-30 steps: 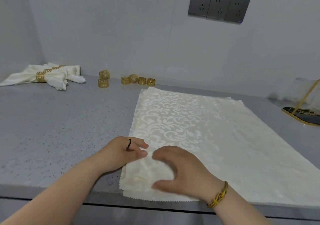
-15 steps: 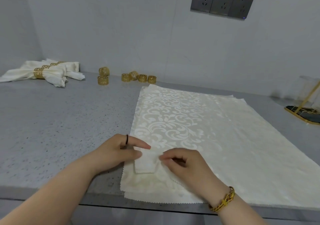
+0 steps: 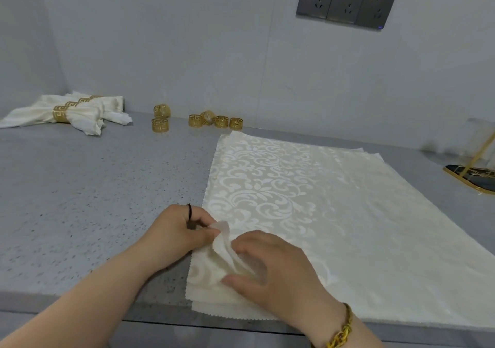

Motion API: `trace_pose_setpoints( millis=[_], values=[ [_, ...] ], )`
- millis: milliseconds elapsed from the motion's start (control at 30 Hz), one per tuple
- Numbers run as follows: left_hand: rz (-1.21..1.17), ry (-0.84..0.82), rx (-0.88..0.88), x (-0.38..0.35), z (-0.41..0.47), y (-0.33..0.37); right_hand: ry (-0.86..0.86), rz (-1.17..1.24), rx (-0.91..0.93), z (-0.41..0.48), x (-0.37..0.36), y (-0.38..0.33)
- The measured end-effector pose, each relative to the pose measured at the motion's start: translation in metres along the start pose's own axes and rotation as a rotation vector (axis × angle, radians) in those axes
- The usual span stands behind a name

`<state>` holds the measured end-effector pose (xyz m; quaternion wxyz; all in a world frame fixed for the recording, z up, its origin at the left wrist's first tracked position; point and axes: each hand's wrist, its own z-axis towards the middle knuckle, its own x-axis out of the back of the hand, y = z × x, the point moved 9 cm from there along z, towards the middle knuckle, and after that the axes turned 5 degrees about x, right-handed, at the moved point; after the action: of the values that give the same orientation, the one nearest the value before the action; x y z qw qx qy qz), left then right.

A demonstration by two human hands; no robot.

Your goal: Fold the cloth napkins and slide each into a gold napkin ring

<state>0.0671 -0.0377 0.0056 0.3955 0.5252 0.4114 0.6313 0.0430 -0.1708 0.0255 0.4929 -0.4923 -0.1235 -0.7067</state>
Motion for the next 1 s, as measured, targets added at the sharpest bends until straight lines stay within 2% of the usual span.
trace_pose_setpoints(
  millis=[133,333,467,667,767,833,1000],
  values=[
    [-0.021,-0.043,0.029,-0.001,0.000,0.001,0.035,0.391,-0.244,0.001,0.001,0.017],
    [-0.122,-0.052,0.042,0.000,-0.002,0.003,0.122,0.534,-0.436,-0.006,0.012,0.034],
    [0.064,-0.084,-0.035,-0.011,0.004,0.011,0.133,0.586,-0.472,-0.007,0.018,0.035],
    [0.279,-0.188,-0.104,-0.026,0.031,0.034,0.330,0.702,-0.542,-0.016,0.052,0.047],
    [0.565,-0.286,-0.104,-0.040,0.046,0.021,0.403,0.618,-0.526,-0.025,0.069,0.051],
    [0.765,-0.232,-0.152,-0.043,0.059,0.017,0.459,0.552,-0.519,-0.032,0.078,0.054],
    [0.918,0.007,-0.303,-0.049,0.085,0.032,0.449,0.514,-0.514,-0.040,0.080,0.056]
  ],
)
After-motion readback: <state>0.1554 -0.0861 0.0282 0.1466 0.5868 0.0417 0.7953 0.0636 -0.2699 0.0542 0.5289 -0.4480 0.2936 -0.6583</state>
